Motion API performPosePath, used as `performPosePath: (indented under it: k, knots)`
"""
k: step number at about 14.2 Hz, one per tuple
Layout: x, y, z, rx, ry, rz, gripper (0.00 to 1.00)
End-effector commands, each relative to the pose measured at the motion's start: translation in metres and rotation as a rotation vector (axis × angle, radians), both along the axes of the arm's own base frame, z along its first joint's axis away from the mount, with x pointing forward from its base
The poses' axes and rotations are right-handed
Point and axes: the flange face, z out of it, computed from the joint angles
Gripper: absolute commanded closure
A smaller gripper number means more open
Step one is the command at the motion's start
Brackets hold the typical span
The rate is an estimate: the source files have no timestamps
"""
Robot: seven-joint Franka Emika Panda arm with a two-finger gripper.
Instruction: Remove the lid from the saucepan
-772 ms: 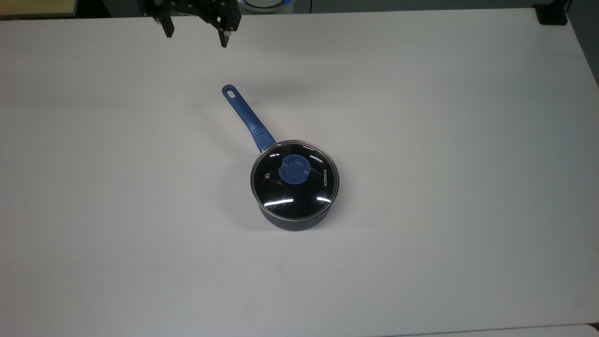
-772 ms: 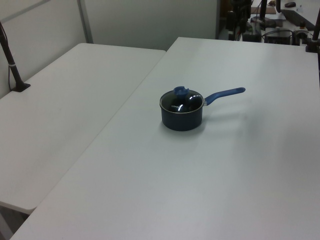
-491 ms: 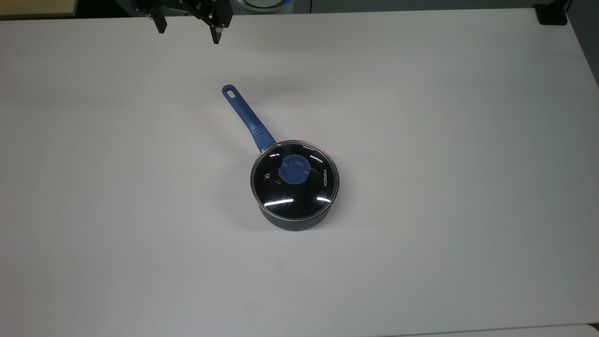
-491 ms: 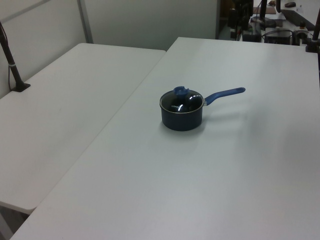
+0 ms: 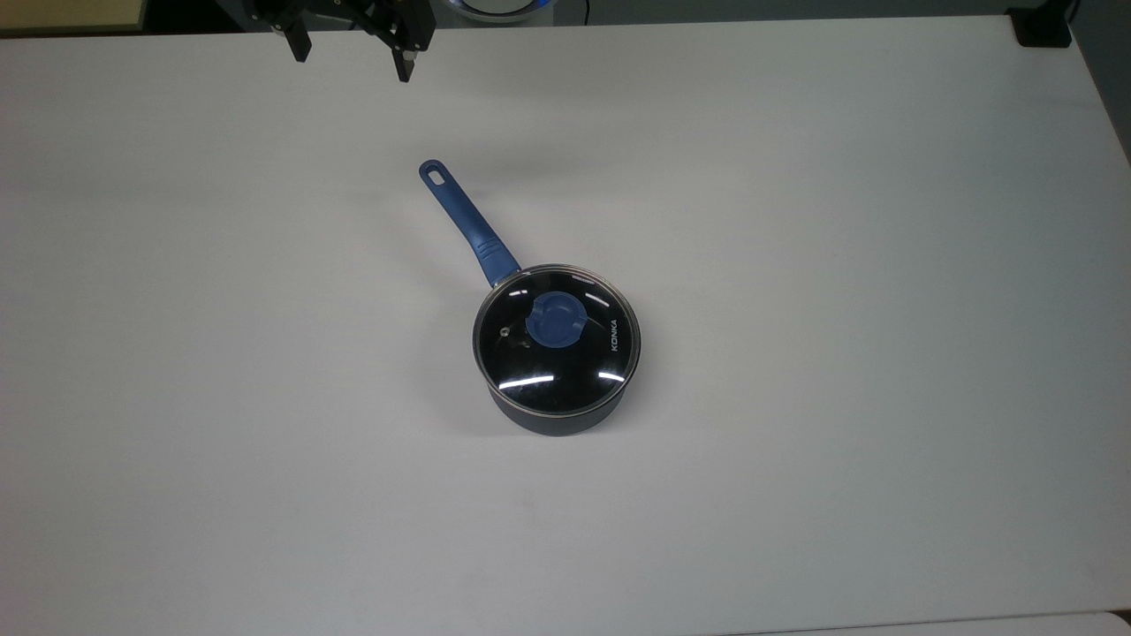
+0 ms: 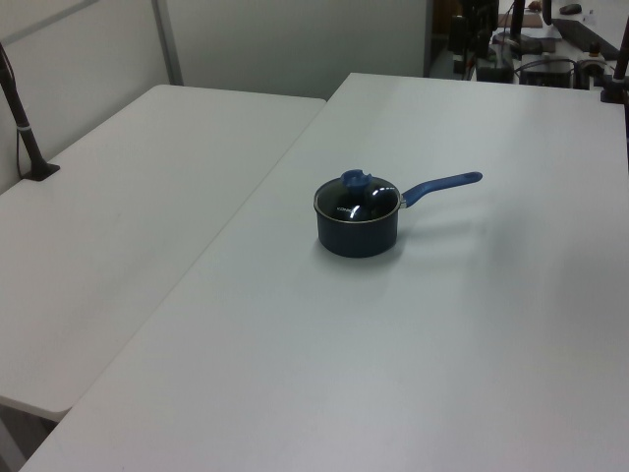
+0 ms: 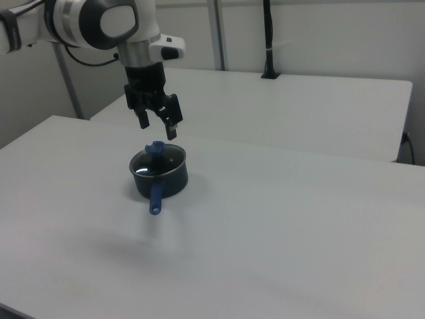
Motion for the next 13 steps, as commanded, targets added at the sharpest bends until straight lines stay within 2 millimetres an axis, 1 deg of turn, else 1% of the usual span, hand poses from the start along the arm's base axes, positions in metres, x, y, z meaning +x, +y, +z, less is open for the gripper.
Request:
performPosePath:
  k: [1,2,3,5,7,8,9,10,11,13]
  knots:
    - [-0.003,0.002,0.002,0.0,0.009,0.027,0.0]
    - [-0.001,0.005,-0.001,-0.001,0.008,0.026,0.0]
    - [0.006,0.005,-0.008,-0.002,0.006,0.021,0.0]
    - [0.019,0.017,-0.016,-0.01,-0.032,0.019,0.0]
    - [0.036,0.03,-0.037,-0.017,-0.034,-0.041,0.0]
    - [0.048,0.042,-0.043,-0.022,-0.051,-0.055,0.0]
    - [0.059,0.056,-0.057,-0.029,-0.043,-0.06,0.0]
    - [0.068,0.065,-0.066,-0.035,-0.039,-0.08,0.0]
    - [0.082,0.08,-0.075,-0.04,-0.052,-0.119,0.0]
    - [0.095,0.098,-0.087,-0.039,-0.093,-0.157,0.0]
